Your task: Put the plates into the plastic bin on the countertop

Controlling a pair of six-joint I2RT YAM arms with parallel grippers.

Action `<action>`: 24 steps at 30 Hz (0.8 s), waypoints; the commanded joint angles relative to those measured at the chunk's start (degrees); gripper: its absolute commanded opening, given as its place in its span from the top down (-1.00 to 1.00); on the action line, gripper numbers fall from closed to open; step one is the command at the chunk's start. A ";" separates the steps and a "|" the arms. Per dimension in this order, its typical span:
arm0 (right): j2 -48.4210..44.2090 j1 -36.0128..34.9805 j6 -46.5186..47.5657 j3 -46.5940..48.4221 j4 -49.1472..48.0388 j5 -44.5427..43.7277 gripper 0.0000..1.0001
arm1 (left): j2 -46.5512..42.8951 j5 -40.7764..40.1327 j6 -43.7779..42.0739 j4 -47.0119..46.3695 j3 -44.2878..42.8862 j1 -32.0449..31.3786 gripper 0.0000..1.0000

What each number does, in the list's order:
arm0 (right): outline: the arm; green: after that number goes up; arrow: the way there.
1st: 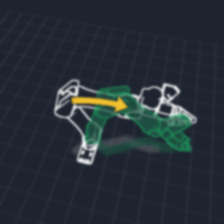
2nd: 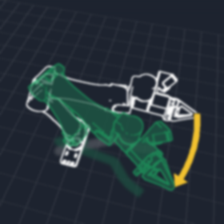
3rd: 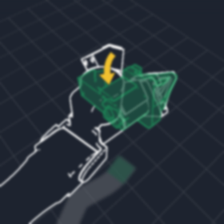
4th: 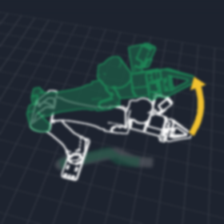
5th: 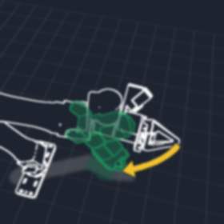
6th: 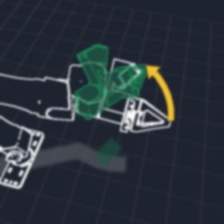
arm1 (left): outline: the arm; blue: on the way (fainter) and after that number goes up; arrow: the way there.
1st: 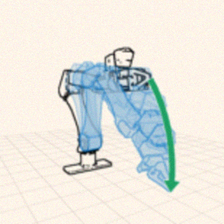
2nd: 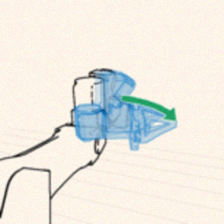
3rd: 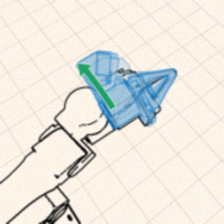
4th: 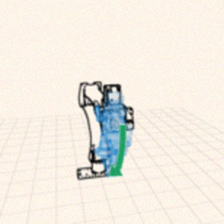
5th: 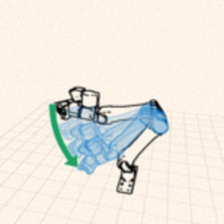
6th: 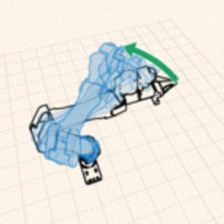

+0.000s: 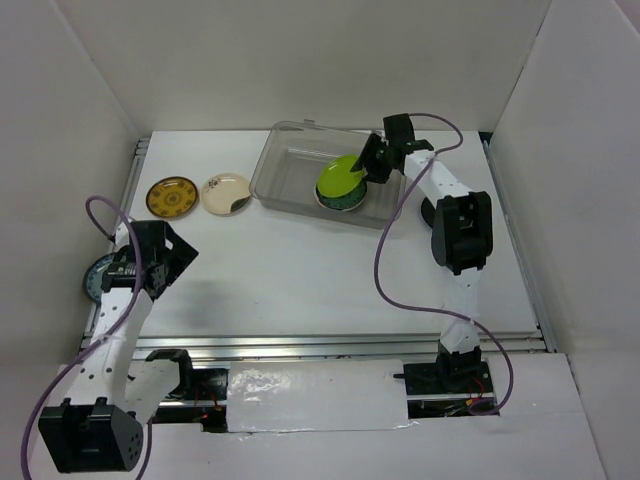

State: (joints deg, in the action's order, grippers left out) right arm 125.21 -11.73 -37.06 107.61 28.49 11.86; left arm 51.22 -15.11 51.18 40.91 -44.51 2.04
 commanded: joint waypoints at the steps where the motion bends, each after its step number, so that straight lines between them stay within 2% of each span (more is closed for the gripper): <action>1: -5.41 -0.84 3.04 0.14 -0.55 0.81 -0.43 | -0.07 1.05 -3.28 0.31 -2.51 3.22 -0.99; 2: -6.54 -1.19 3.31 -0.38 0.85 -0.25 -0.78 | 0.19 1.23 -3.54 0.58 -2.51 4.71 -0.99; 5: -9.88 -1.46 3.57 -2.58 3.05 -5.43 -0.87 | 0.81 0.96 -3.28 1.37 -2.25 7.35 -0.99; 6: -10.68 -1.89 3.57 -2.93 3.85 -6.83 -0.99 | 0.90 0.88 -2.41 1.72 -2.16 7.88 -0.99; 10: -18.21 -2.34 3.22 -8.53 5.18 -14.03 -1.00 | 0.02 -0.18 2.16 2.34 -1.20 10.69 -0.98; 13: -26.83 -3.30 3.74 -16.71 0.53 -12.13 -1.00 | -2.26 -2.63 7.35 1.99 0.74 11.66 -0.98; 16: -36.74 -4.44 5.50 -26.79 -6.39 -1.79 -1.00 | -4.37 -5.88 12.09 -0.20 3.01 13.07 -0.99; 17: -38.96 -4.53 5.77 -29.54 -8.34 7.39 -1.00 | -4.90 -6.59 13.93 -2.13 4.33 13.16 -0.99; 19: -45.62 -4.97 4.98 -37.89 -15.81 16.75 -1.00 | -6.22 -8.34 16.14 -5.21 6.88 14.03 -0.99; 20: -47.41 -5.58 4.46 -40.61 -18.01 24.19 -1.00 | -6.05 -9.40 18.93 -5.48 7.16 14.21 -0.98; 24: -58.38 -9.27 -0.99 -54.31 -30.30 33.83 -1.00 | -4.82 -13.80 26.41 -9.34 11.27 14.92 -0.99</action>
State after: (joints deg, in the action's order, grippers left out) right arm 72.07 -18.79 -35.14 59.66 11.16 31.59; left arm 46.09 -23.81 69.43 36.73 -35.62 16.23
